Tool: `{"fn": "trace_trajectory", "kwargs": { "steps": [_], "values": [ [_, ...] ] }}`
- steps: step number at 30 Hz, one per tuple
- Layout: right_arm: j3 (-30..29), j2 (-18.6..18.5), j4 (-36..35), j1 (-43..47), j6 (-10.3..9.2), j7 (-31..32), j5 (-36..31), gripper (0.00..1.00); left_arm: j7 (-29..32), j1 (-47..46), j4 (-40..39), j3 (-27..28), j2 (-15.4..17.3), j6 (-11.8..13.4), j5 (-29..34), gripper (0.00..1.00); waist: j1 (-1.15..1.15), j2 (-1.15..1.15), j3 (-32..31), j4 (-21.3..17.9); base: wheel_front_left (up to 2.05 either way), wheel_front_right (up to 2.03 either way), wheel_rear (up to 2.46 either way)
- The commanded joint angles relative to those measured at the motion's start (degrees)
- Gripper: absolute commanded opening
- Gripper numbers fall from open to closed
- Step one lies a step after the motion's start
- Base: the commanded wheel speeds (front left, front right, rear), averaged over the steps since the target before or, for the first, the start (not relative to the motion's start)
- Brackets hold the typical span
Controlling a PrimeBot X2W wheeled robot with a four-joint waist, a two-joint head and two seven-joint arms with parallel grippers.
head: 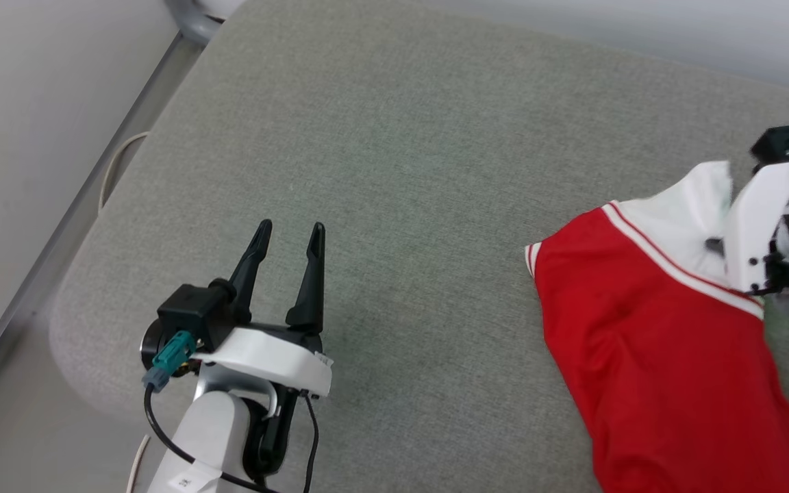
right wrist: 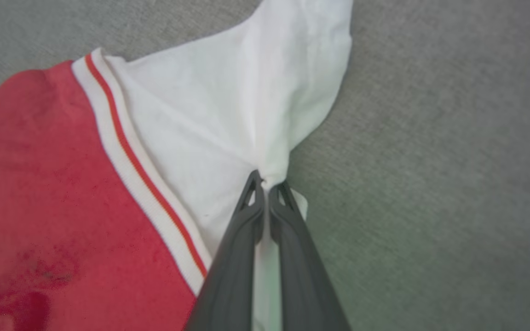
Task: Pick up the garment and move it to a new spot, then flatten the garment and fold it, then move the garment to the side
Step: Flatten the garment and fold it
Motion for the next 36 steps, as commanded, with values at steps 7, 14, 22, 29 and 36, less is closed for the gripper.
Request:
{"fn": "trace_trajectory", "kwargs": {
  "steps": [7, 14, 22, 29, 36],
  "values": [
    [-3.85, -2.44, -0.48, 1.34, -0.11, -8.56, -0.96, 0.0, -0.16, 2.9, 1.03, 2.12, 0.63, -0.23, 1.75, 1.0, 0.0, 0.0, -5.08, -5.7, 0.0, 0.0, 0.0],
    [-11.47, -4.14, -1.45, 11.07, -0.1, -14.07, -1.95, 0.0, -0.16, 6.27, 1.56, 3.82, 1.9, 0.4, 2.32, 1.0, 0.0, 0.0, -9.07, -12.32, 0.0, 0.0, 0.0],
    [-23.63, -2.65, -4.17, 26.5, -0.11, -17.41, -4.04, 0.0, 0.53, 9.46, 1.26, 4.83, 3.33, 1.38, 1.91, 1.0, 0.0, 0.0, -10.9, -18.36, 0.0, 0.0, 0.0],
    [-32.96, 4.28, -6.32, 36.51, -0.11, -21.46, -8.32, 0.16, 1.65, 11.34, 0.28, 5.48, 4.58, 2.38, 1.38, 1.0, 0.0, 0.0, -11.4, -20.93, 0.0, 0.0, 0.0],
    [-38.77, 10.8, -14.07, 37.08, -0.09, -35.2, -16.06, 1.0, 3.02, 12.1, -0.43, 5.31, 5.0, 2.88, 1.04, 1.0, 0.0, 0.0, -12.26, -21.48, 0.0, 0.0, 0.0]
  ]
}}
